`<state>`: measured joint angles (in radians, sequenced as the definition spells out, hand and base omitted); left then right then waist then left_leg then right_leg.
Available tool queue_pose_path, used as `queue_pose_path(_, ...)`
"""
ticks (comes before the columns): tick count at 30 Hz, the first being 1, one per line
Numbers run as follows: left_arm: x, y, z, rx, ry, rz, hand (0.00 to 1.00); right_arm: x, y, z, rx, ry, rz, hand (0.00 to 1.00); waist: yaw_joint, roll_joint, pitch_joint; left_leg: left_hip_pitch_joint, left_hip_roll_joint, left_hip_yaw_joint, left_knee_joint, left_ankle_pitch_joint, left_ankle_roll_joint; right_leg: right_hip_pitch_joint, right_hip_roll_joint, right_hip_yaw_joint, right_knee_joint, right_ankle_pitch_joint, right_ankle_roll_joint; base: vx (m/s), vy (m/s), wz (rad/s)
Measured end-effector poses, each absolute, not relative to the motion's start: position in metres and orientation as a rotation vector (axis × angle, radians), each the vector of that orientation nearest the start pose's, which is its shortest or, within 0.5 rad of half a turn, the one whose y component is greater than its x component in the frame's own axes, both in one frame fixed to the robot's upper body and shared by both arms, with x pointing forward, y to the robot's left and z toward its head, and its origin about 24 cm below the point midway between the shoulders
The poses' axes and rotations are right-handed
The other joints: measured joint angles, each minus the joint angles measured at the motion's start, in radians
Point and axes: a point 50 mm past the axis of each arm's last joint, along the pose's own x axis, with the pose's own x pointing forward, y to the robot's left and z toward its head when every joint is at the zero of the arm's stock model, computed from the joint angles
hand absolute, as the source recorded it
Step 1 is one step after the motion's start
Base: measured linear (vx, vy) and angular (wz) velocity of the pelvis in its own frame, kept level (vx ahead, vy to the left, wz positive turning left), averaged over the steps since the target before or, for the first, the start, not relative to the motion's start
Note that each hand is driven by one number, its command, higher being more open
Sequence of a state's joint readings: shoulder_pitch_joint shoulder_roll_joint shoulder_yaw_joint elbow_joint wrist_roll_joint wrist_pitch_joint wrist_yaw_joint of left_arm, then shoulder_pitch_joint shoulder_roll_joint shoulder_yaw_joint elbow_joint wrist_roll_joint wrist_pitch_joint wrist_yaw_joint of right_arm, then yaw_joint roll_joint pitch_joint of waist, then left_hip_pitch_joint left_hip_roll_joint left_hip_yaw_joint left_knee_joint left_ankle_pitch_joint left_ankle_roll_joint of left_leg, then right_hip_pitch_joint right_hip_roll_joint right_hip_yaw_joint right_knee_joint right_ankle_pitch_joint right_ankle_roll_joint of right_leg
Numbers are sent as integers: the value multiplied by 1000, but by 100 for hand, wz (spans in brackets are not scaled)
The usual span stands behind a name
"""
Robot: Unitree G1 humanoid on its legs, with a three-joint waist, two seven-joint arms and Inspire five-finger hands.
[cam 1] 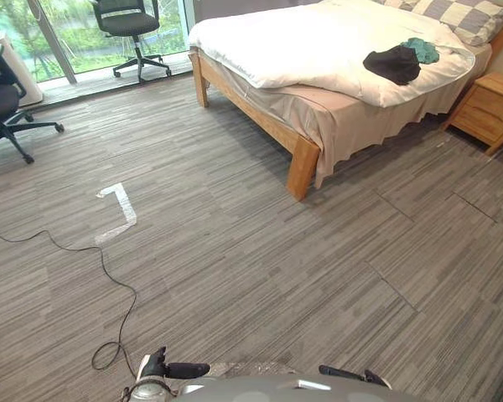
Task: Tidy up the quilt and then pick up the clothes from the bed and put them into the laundry hamper
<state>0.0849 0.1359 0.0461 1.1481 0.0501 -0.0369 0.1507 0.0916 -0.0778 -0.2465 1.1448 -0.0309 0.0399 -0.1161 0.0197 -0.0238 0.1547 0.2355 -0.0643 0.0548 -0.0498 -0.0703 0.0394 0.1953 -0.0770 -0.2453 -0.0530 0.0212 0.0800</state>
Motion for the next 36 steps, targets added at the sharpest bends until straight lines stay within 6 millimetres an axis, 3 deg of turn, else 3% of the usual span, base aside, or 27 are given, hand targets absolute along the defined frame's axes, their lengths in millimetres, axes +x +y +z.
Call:
queue_pose_path(11,76,217,-165,229,1179,219,100,63,-212,-169,-19,1258,-369,100,-1,-2,18,2,-4,12,-6,-1,-1,-6,-5,4,5,-3,-2,-42,-8,-3)
queue_pose_path(14,77,217,-164,244,1175,201,100,65,-212,-169,-18,1253,-370,100,-6,-4,19,-16,-4,19,-7,1,2,-47,-8,8,45,-19,-20,-53,-13,-5)
queue_pose_path(22,84,218,-163,256,1156,192,100,75,-210,-167,-11,1220,-367,100,-23,-10,43,-46,-3,35,-7,3,5,-101,-10,24,82,-33,-23,-10,-2,-7)
queue_pose_path(26,102,216,-160,275,1122,165,100,95,-215,-162,35,1148,-409,100,-26,-1,75,-67,25,91,0,-7,5,-308,-31,0,428,-91,-25,-5,5,-36)
queue_pose_path(27,105,217,-159,289,1122,154,100,98,-214,-161,53,1133,-424,100,-28,4,88,-56,34,108,2,-11,3,-356,-60,-66,523,-117,-53,59,16,-57)
queue_pose_path(28,107,219,-158,295,1122,153,100,98,-214,-161,84,1125,-445,100,-33,-2,92,-49,47,122,10,-24,-9,-371,-84,-115,557,-134,-73,85,-2,-44)
queue_pose_path(30,108,219,-158,297,1120,154,100,98,-212,-161,116,1119,-467,100,-42,-1,93,-52,75,138,24,-39,-31,-380,-89,-149,534,-141,-76,119,-47,-46)
queue_pose_path(32,116,215,-157,289,1109,141,100,100,-217,-160,185,1098,-537,100,-51,30,113,-52,168,208,36,-73,-86,-429,-76,-191,352,-112,-42,352,-232,-125)
queue_pose_path(33,120,214,-156,284,1102,134,100,100,-222,-159,234,1080,-600,100,-55,40,126,-21,225,292,46,-111,-151,-503,-109,-238,196,-39,-5,577,-395,-154)
queue_pose_path(35,116,215,-157,289,1116,132,100,96,-219,-160,286,1072,-638,100,-70,29,131,71,250,356,46,-159,-227,-494,-152,-302,171,-31,-5,634,-457,-94)
queue_pose_path(36,116,213,-158,290,1116,126,100,97,-219,-160,294,1068,-642,100,-73,38,137,99,265,366,45,-168,-242,-494,-152,-308,194,46,-30,701,-591,-34)
